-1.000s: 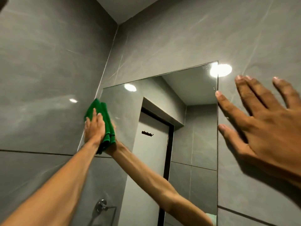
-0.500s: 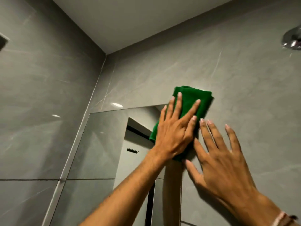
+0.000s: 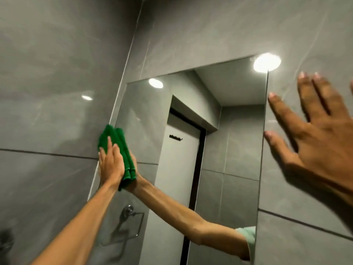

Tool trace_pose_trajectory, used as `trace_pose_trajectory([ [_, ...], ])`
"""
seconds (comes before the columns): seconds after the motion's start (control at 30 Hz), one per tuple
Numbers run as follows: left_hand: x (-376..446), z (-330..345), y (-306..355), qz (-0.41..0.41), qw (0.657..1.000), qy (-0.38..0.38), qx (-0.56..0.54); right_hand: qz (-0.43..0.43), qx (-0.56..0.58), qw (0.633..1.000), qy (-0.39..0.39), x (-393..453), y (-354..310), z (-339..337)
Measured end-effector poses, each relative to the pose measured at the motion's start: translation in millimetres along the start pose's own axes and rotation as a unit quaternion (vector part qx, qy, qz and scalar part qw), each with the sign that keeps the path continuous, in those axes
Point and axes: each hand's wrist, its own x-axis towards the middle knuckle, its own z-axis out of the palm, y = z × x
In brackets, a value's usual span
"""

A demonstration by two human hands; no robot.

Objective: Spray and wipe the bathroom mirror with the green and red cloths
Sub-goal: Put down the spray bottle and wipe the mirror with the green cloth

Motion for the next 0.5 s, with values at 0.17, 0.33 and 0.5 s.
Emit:
trace_pose_trajectory([
  [0.17, -82, 8, 30, -0.126, 0.992, 0.011, -0.011, -0.004, 0.001, 1.000, -0.008, -4, -5, -23],
  [0.33, -167, 41, 167, 0.150, 0.988, -0.041, -0.003, -0.014, 0.029, 0.996, -0.087, -3, -8, -52],
  [0.5, -203, 57, 235, 0.449, 0.889, -0.095, -0.002, -0.009, 0.043, 0.994, -0.097, -16, -13, -53],
])
